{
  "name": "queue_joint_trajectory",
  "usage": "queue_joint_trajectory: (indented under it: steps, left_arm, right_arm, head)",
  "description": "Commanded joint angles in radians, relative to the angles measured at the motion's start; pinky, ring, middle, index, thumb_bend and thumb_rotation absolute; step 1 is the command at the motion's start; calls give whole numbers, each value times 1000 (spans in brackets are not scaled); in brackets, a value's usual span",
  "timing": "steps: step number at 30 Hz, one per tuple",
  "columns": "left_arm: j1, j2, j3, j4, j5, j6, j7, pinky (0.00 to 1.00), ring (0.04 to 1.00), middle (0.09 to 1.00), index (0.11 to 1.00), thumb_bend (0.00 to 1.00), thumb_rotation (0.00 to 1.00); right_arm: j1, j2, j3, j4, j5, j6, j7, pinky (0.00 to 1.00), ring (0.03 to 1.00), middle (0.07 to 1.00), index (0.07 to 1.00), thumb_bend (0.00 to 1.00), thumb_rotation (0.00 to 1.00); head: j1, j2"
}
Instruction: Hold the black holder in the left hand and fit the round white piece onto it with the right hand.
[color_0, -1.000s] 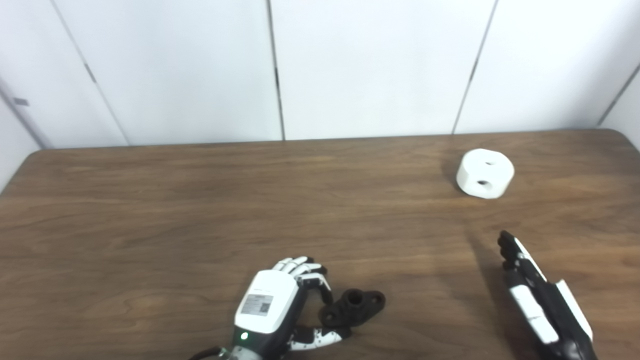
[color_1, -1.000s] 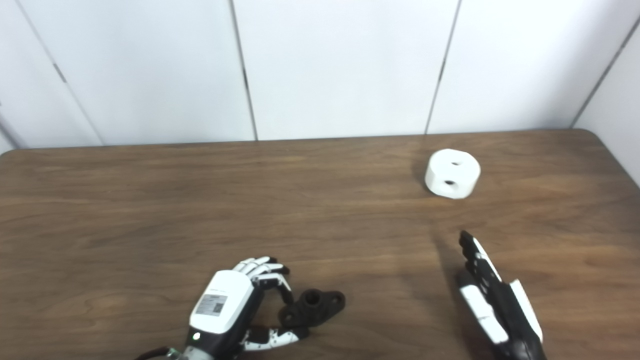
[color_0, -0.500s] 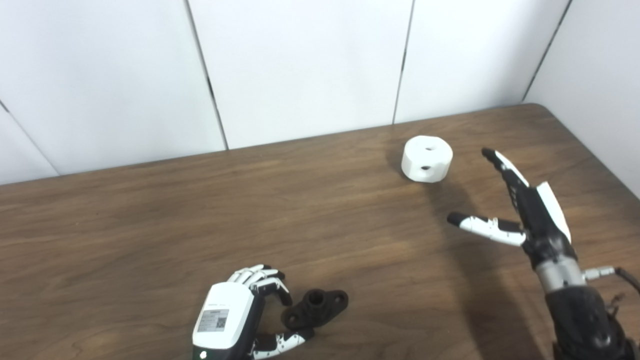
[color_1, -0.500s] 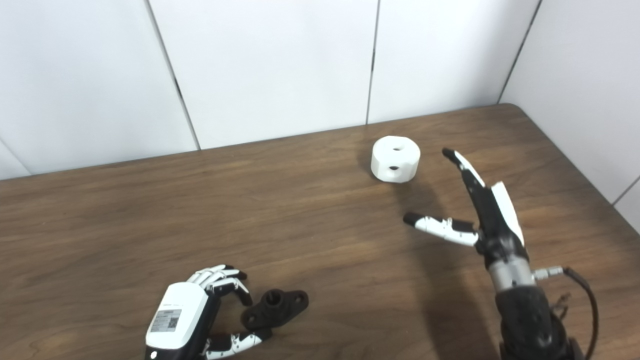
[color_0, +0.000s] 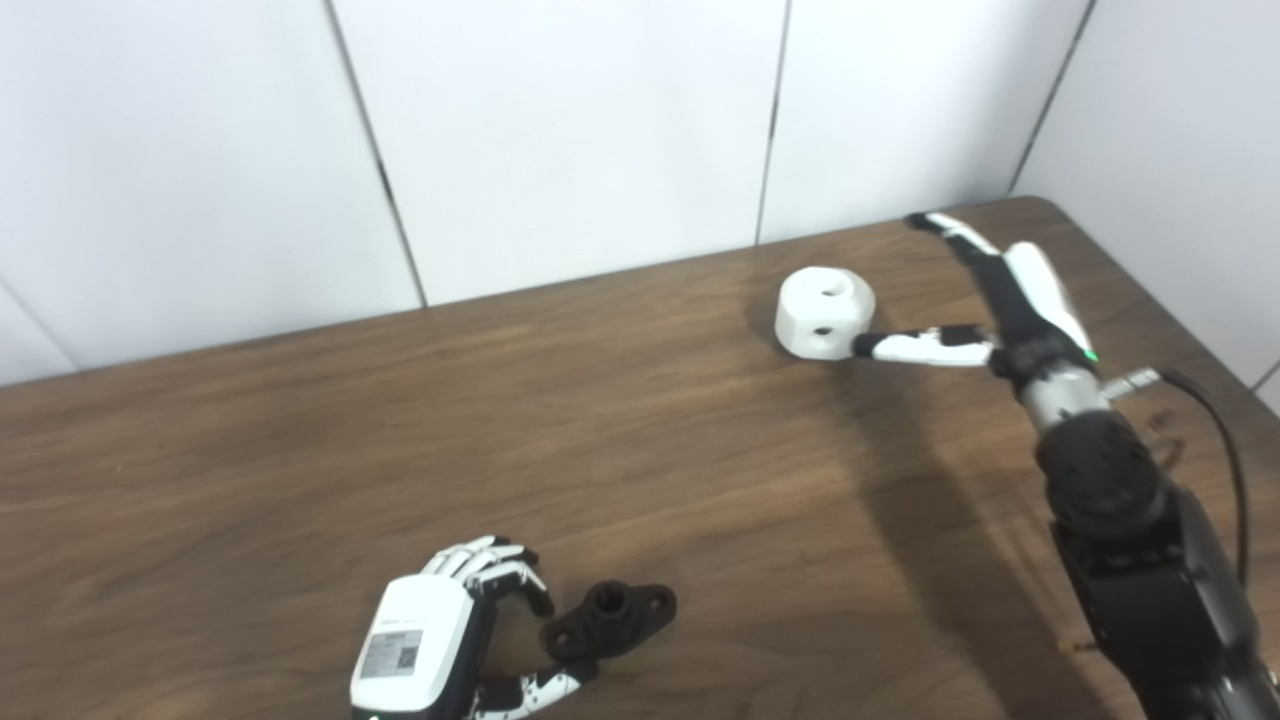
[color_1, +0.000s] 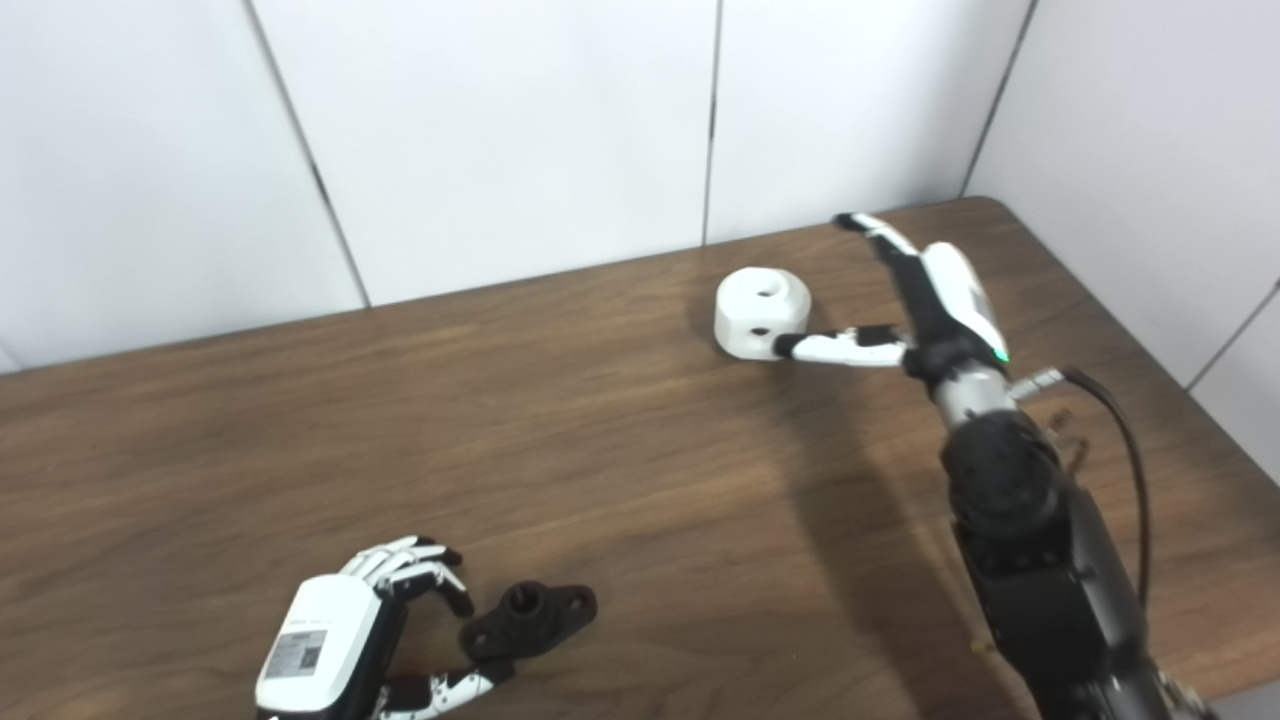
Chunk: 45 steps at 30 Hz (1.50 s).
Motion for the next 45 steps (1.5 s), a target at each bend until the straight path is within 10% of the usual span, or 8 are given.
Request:
queue_joint_trajectory:
  steps: [1, 22, 45]
  left_arm:
    - [33, 44, 26, 43, 11, 37, -44, 789, 808, 734, 488, 519, 46]
    - [38, 37, 30, 36, 15, 43, -51, 788, 809, 735, 488, 519, 47]
    - [43, 33, 29, 32, 19, 44, -51, 797, 814, 740, 488, 520, 46]
  right_arm:
    - [-71, -40, 7, 11, -26, -2, 7, 902, 956, 937, 858, 878, 361]
    - [-263, -141, 202, 252, -145, 26, 139, 1000, 1000, 1000, 790, 1000, 294]
    - [-302, -142, 207, 399, -137, -36, 99, 1000, 1000, 1000, 772, 968, 295]
  head:
    - [-1, 0]
    - [2, -7]
    - [6, -14]
